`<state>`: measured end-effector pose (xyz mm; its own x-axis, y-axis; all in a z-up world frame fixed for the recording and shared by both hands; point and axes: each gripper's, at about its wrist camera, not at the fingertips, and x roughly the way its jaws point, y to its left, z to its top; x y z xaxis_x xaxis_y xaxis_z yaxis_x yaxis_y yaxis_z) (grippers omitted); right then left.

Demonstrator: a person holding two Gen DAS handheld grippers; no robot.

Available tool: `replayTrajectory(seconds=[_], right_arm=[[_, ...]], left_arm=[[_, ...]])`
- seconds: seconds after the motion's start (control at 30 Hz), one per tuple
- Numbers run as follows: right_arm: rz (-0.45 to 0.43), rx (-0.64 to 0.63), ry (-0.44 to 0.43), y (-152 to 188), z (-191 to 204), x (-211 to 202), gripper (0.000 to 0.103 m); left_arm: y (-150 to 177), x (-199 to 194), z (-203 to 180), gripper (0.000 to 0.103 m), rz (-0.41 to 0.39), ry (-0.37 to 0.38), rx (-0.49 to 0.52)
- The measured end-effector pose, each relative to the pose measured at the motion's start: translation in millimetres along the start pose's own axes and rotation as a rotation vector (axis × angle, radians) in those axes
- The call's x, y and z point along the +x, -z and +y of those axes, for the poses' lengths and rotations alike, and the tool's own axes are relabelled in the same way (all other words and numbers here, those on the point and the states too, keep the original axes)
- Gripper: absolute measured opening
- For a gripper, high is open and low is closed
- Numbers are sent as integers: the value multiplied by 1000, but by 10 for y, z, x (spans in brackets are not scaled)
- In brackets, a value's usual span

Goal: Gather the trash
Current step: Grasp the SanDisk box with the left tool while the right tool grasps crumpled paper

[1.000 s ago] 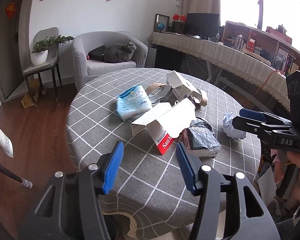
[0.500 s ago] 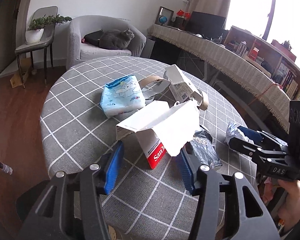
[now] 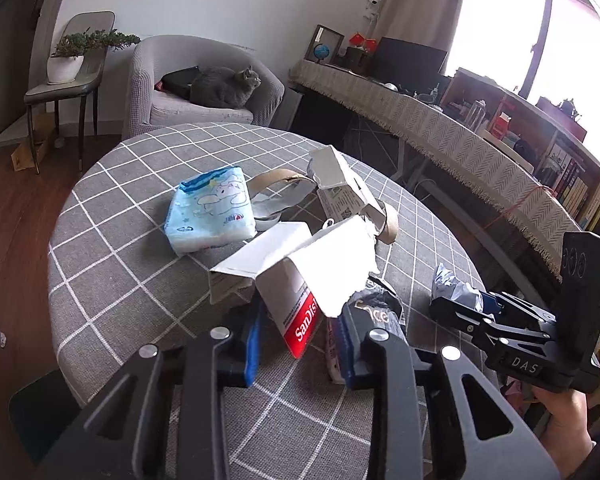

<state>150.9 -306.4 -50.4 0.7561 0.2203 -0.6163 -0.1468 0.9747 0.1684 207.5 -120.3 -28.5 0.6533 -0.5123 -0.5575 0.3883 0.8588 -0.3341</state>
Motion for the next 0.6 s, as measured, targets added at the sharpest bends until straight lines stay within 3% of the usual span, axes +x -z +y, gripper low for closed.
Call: replayTrajectory(seconds=[0.2,0.27,0.47,0.6], right_arm=[[-11,-16,-9,-23,42,-6,52],[-17,-31,4,-32,69,-25,52],[-46,-26,14,-65,94,-82,52],[-65,-18,8,-109,117,-112,52]], left_arm=[[1,-61,25,23,-29,-6,-23],[-3,-85,15,11,-44,-29,-11],[-13,-159,-41,8,-71,-49,17],[-21,-256,-115,1,-107,-54,38]])
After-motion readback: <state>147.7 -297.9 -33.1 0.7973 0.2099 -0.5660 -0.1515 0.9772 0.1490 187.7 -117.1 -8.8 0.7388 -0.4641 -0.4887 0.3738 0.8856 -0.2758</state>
